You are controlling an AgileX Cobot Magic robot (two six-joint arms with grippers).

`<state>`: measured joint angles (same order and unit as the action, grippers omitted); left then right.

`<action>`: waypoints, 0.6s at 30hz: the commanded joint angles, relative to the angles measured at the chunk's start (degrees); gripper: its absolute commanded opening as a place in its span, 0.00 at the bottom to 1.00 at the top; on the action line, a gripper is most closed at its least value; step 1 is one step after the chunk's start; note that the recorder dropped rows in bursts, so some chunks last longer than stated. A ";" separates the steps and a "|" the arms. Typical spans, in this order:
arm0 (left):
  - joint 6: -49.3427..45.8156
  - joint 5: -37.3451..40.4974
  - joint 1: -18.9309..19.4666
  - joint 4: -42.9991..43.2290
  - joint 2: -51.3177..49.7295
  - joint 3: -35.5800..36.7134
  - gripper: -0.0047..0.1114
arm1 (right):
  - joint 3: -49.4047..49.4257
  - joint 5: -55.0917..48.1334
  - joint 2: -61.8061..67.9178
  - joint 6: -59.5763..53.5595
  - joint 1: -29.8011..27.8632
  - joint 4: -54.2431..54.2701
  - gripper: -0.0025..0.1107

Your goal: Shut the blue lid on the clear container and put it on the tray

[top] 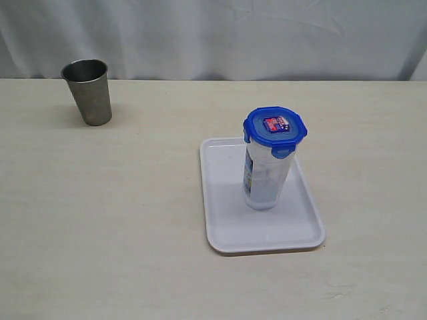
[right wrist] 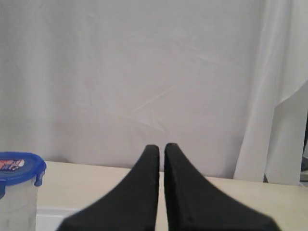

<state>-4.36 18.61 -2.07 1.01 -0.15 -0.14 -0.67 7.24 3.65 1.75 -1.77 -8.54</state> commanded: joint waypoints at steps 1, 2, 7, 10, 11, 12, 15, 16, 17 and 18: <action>-0.15 -0.27 0.06 -0.01 0.15 0.14 0.04 | 0.67 -5.65 -2.23 0.52 -0.08 -0.02 0.06; -0.15 -0.27 0.06 -0.01 0.15 0.14 0.04 | 0.67 -7.24 -2.70 0.52 -0.08 -0.02 0.06; -0.15 -0.27 0.06 -0.01 0.15 0.14 0.04 | 0.67 -13.26 -3.65 0.52 0.15 -0.02 0.06; -0.15 -0.27 0.06 -0.01 0.15 0.14 0.04 | 0.67 -15.37 -3.65 -0.71 2.59 -0.02 0.06; -0.15 -0.27 0.06 -0.01 0.15 0.14 0.04 | 0.67 -16.01 -3.65 -1.24 3.46 -0.02 0.06; -0.15 -0.27 0.06 -0.01 0.15 0.14 0.04 | 0.67 -16.35 -3.65 -1.75 4.11 -0.02 0.06; -0.15 -0.27 0.06 -0.01 0.15 0.14 0.04 | 0.67 -16.73 -3.65 -2.55 5.30 -0.02 0.06; -0.15 -0.27 0.06 -0.01 0.15 0.14 0.04 | 0.67 -16.88 -3.65 -2.55 5.28 0.22 0.06; -0.15 -0.27 0.06 -0.01 0.15 0.14 0.04 | 0.67 -17.28 -3.65 -2.55 5.28 0.22 0.06; -0.15 -0.27 0.06 -0.01 0.15 0.14 0.04 | 0.67 -18.11 -3.65 -2.45 5.28 0.22 0.06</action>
<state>-4.36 18.72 -2.07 1.01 -0.15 -0.14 -0.12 -9.24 0.31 0.00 3.29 -8.54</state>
